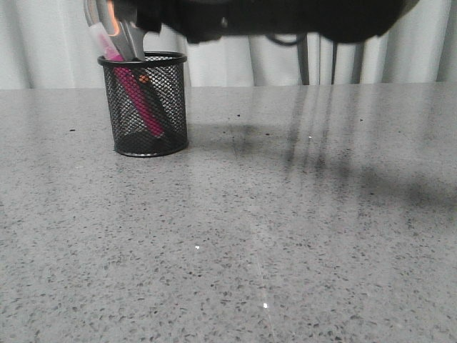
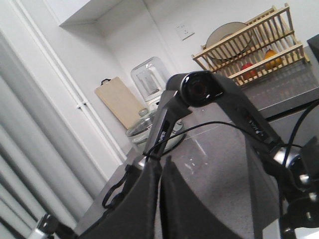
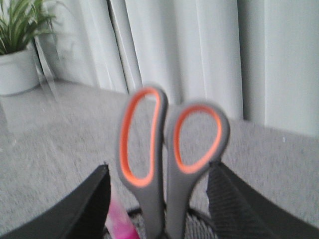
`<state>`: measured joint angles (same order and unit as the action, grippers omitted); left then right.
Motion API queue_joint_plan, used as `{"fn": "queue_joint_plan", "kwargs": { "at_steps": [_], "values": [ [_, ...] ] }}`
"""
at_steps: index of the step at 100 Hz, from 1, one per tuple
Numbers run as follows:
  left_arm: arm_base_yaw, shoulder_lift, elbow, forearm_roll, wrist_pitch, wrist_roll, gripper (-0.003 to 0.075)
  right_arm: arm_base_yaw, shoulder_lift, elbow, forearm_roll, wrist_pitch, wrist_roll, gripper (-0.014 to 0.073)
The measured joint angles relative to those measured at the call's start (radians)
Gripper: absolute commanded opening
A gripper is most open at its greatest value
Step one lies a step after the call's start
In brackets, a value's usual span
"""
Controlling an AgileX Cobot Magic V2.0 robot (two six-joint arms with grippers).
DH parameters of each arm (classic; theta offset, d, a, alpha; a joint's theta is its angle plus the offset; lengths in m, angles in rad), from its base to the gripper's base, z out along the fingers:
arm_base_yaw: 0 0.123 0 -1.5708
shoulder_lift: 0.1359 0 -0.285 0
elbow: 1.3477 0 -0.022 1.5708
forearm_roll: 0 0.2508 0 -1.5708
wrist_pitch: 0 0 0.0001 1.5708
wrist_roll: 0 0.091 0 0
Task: Put pen and scissors into bin
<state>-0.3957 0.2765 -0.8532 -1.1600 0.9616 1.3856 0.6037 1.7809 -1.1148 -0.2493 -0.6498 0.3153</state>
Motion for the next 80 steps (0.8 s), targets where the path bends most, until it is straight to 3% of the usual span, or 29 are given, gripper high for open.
{"fn": "queue_joint_plan", "kwargs": {
  "at_steps": [8, 21, 43, 50, 69, 80],
  "values": [
    [0.0, 0.0, 0.0, 0.04, -0.035, -0.025, -0.0019, 0.0, -0.051, 0.0, -0.005, 0.0, 0.0, 0.026],
    [0.0, -0.009, 0.025, 0.168, -0.151, -0.154, -0.0019, 0.0, -0.187, 0.03, -0.064, -0.003, 0.0, -0.0074],
    [0.0, -0.108, 0.207, 0.282, -0.447, -0.326, -0.0019, 0.0, -0.543, 0.185, -0.219, 0.058, 0.0, -0.0067],
    [0.0, -0.142, 0.283, 0.282, -0.534, -0.349, -0.0019, 0.0, -0.689, 0.244, -0.239, 0.223, 0.0, -0.0068],
    [0.0, -0.172, 0.438, 0.251, -0.598, -0.36, -0.0019, -0.002, -1.07, 0.399, -0.242, 0.93, 0.0, -0.0069],
    [0.0, -0.172, 0.484, 0.209, -0.604, -0.361, -0.0019, -0.002, -1.285, 0.504, -0.245, 1.095, 0.0, -0.0069]
  ]
}}
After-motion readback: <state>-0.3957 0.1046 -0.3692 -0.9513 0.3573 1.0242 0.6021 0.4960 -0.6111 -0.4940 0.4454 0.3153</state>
